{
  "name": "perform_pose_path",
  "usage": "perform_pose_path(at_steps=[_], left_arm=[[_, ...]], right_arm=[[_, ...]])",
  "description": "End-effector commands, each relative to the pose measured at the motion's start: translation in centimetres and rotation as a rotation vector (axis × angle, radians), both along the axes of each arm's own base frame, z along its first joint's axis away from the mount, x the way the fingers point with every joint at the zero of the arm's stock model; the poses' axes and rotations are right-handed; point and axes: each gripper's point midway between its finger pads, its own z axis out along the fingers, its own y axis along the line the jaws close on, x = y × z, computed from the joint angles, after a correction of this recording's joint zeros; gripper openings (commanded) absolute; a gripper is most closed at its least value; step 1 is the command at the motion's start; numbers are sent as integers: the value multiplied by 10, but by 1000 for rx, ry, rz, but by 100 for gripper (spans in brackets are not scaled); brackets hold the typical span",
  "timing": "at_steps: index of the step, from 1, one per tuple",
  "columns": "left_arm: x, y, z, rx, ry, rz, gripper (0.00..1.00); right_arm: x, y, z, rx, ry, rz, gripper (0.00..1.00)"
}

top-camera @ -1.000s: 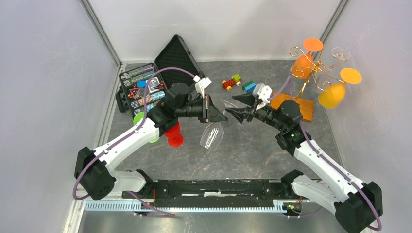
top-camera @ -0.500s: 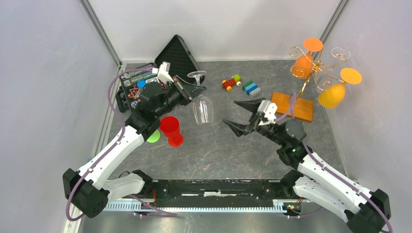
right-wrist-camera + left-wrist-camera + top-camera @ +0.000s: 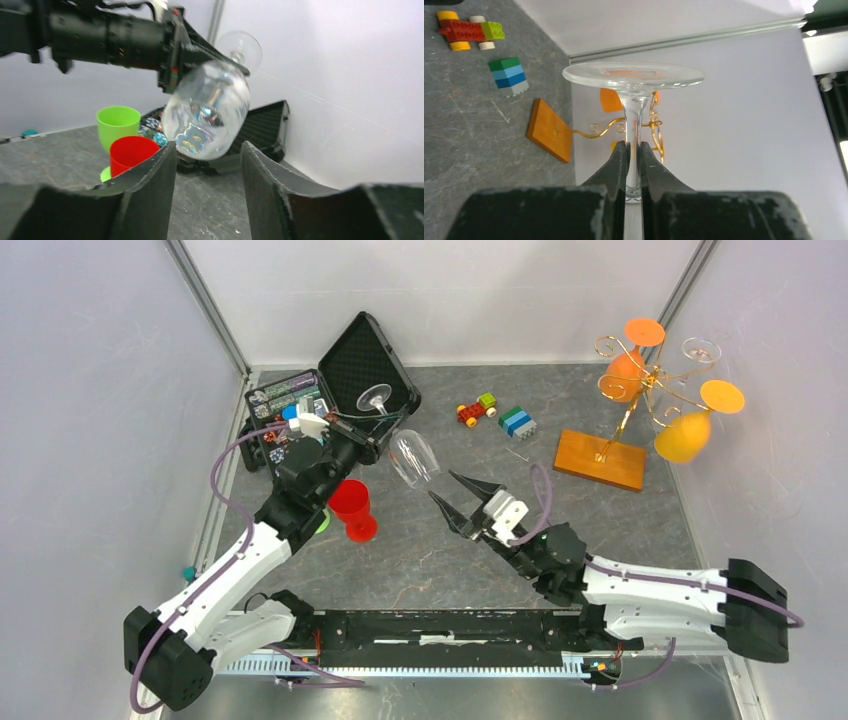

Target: Take the wine glass off the wine glass rack

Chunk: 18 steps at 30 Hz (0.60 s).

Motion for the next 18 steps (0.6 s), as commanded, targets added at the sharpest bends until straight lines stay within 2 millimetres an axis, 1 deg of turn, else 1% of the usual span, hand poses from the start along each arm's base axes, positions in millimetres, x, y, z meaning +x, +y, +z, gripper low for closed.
perform_pose_path(at_steps=[1, 5, 8, 9, 14, 15, 18], left_arm=[[-8, 24, 52, -196, -91, 79, 2], [-13, 28, 52, -214, -91, 80, 2], [-14, 28, 50, -221, -85, 78, 2], [-14, 28, 49, -223, -82, 78, 2], [-16, 29, 47, -224, -79, 75, 2], [-17, 29, 47, -225, -81, 71, 2], [-19, 27, 49, -237, -81, 58, 2]], right_arm=[[16, -15, 32, 97, -23, -205, 51], [16, -11, 35, 140, -17, -230, 46], [16, -6, 41, 172, -12, -221, 46], [14, -5, 44, 181, -14, -209, 47], [0, -1, 51, 215, -27, -107, 64], [-1, -1, 52, 221, -23, -98, 66], [1, 1, 55, 220, -10, -102, 66]])
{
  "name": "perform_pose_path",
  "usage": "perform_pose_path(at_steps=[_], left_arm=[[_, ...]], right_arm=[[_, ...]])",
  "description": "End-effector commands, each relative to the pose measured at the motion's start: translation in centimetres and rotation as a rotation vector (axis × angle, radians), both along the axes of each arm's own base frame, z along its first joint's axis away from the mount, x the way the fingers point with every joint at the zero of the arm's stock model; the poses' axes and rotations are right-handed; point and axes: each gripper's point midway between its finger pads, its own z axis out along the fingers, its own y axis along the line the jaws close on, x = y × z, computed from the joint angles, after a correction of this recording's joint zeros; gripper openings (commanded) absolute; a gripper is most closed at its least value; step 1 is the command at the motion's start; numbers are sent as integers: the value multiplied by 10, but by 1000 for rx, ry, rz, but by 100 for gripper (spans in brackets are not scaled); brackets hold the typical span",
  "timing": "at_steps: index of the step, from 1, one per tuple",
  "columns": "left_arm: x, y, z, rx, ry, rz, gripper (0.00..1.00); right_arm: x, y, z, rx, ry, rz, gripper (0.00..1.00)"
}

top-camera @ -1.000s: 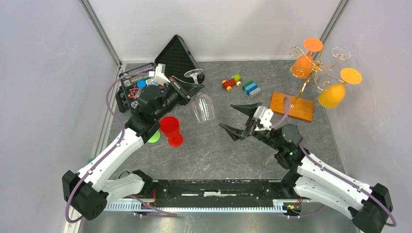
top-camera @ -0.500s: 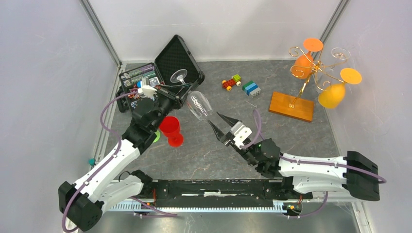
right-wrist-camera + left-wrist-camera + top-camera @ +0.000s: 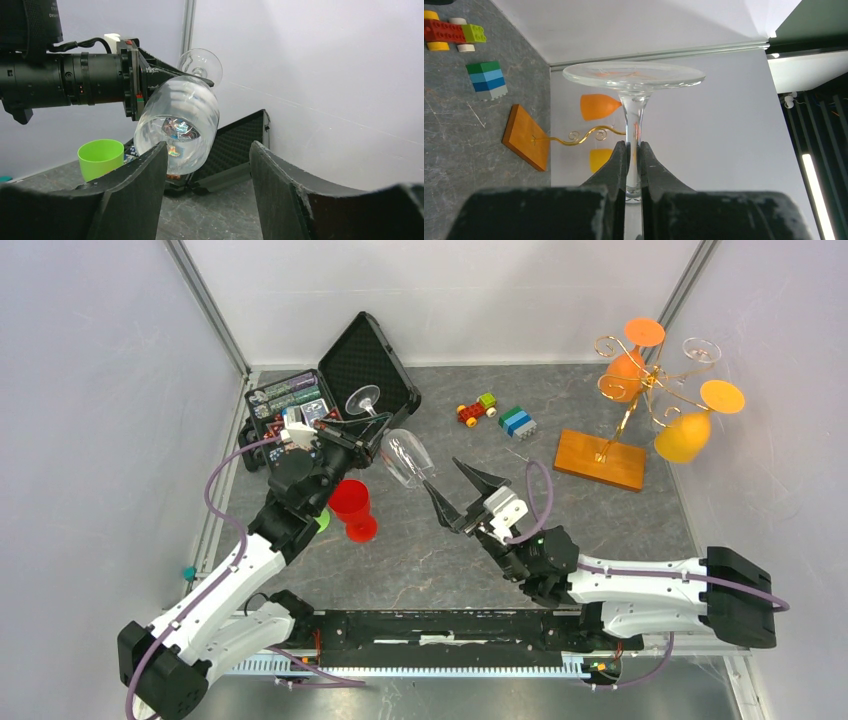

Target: Take the wine glass off the wine glass rack

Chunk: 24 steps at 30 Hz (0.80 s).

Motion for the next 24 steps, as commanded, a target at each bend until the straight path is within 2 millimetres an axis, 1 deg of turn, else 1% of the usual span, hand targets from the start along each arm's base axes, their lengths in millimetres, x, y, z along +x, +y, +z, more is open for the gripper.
perform_pose_path(at_steps=[1, 4, 6, 9, 12, 19, 22, 24], left_arm=[[-9, 7, 34, -114, -73, 0, 2], [-11, 6, 34, -130, -66, -15, 2], [-13, 5, 34, -139, -60, -27, 2], [-15, 4, 33, -152, -53, -40, 2], [-15, 4, 33, -166, -45, -47, 2], [-17, 1, 34, -192, -39, -67, 2], [-19, 2, 36, -199, -47, -69, 2], [-19, 2, 37, -201, -48, -70, 2]], right_arm=[[-4, -3, 37, 116, -11, 23, 65], [4, 1, 37, 108, 14, -13, 60], [8, 4, 38, 107, 27, -31, 54], [11, 12, 41, 98, 34, -34, 47], [14, 20, 38, 67, 46, -39, 42], [20, 30, 26, -1, 72, -59, 40], [25, 29, 20, -13, 100, -81, 42], [27, 28, 19, -8, 123, -86, 39]])
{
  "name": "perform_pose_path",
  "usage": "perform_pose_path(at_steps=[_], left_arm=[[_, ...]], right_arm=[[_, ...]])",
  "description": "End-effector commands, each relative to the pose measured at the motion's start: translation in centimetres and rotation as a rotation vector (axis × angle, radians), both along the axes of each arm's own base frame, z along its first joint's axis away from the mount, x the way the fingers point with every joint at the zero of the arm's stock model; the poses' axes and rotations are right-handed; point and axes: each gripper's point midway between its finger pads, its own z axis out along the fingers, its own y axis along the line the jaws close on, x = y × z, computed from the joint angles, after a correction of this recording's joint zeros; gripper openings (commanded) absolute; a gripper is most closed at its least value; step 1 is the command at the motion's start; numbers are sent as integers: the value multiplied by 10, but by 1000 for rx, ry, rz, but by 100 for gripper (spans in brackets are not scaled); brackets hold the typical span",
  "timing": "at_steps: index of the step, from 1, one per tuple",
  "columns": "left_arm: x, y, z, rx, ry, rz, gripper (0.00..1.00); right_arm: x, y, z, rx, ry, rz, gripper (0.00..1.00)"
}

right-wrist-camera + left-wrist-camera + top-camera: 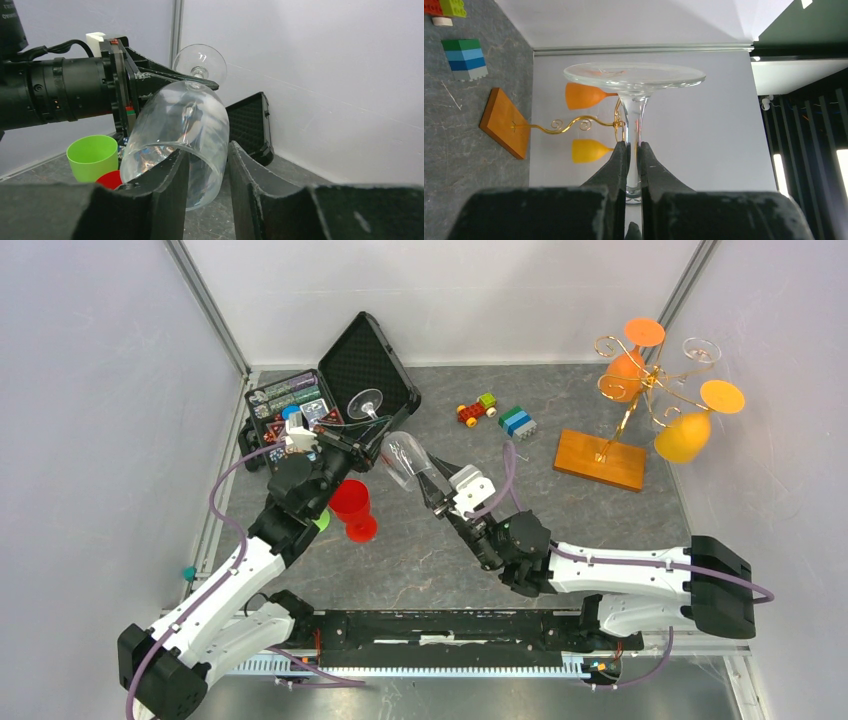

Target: Take the wine glass off the wine glass rack

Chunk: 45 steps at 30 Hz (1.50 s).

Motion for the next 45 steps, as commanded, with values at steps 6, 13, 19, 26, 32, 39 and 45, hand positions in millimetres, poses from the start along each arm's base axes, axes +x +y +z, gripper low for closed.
perform_pose_path(at_steps=[6, 13, 19, 26, 32, 39, 45], left_arm=[[-14, 2, 36, -104, -82, -36, 2], [-15, -2, 30, -59, -91, -54, 14], [-24, -17, 16, 86, -118, -131, 39], [-30, -24, -12, 208, -115, -181, 78], [-29, -14, -17, 390, -173, -183, 100], [-36, 3, -9, 739, -271, -223, 100], [-34, 50, -6, 1051, -253, -74, 100]], right_arm=[[12, -4, 15, 61, 82, -42, 19], [15, -8, 23, 94, 133, -59, 0], [19, -19, 27, 104, 194, -111, 0], [24, -28, 36, 59, 248, -171, 0], [32, -54, 32, -42, 319, -303, 0], [41, -69, 23, -199, 413, -306, 0], [26, -59, -16, -422, 506, -160, 0]])
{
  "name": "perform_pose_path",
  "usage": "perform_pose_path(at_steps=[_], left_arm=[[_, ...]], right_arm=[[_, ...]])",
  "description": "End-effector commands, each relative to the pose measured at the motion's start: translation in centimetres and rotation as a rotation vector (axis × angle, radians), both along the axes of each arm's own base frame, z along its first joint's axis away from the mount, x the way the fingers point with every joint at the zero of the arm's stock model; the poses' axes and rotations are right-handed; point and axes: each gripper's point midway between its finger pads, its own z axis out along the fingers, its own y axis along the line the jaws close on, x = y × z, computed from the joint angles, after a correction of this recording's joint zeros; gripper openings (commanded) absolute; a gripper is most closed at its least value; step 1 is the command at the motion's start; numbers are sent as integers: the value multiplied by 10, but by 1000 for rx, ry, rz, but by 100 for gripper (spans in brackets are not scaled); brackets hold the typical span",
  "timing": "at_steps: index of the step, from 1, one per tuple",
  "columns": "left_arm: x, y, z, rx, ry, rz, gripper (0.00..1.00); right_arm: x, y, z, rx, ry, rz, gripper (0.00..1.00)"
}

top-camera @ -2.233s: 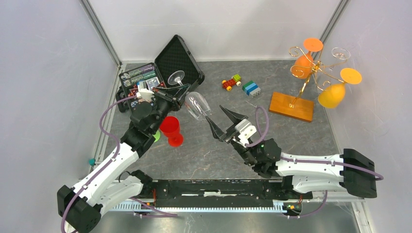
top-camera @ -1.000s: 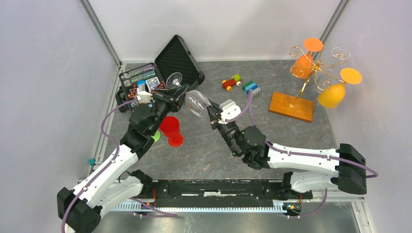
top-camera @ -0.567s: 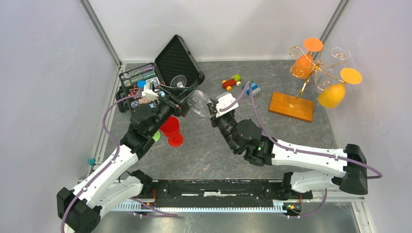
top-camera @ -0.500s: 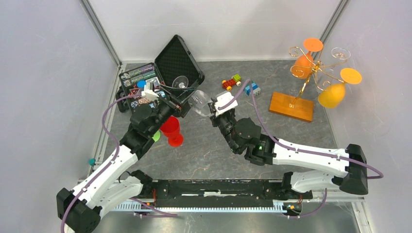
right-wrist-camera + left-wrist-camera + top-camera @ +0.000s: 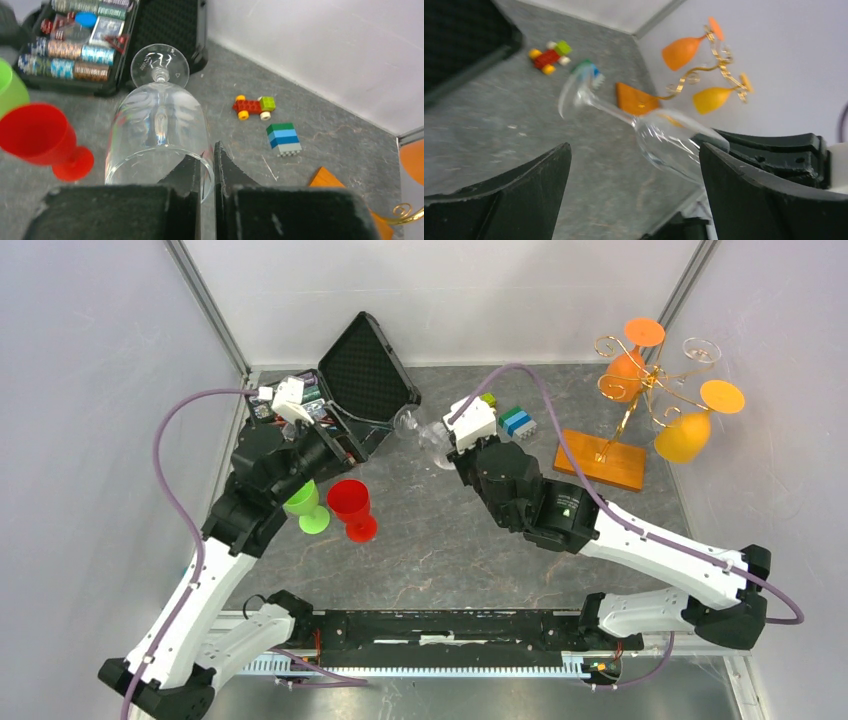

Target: Take the wine glass off the wine glass rack

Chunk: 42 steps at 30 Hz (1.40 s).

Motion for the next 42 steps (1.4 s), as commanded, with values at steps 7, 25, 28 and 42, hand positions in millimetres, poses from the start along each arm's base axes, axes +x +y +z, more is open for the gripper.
perform_pose_path(at_steps=[7, 25, 28, 42], left_arm=[[-5, 89, 3, 416, -137, 316, 100], [-46, 179, 18, 363, -231, 721, 100], [-51, 182, 19, 337, -255, 735, 100], [-48, 176, 11, 344, -241, 704, 100]], right_arm=[[-56, 36, -80, -204, 321, 385, 0], [-17, 66, -164, -482, 543, 436, 0], [-5, 71, -169, -505, 558, 423, 0], [21, 88, -185, -562, 583, 400, 11]])
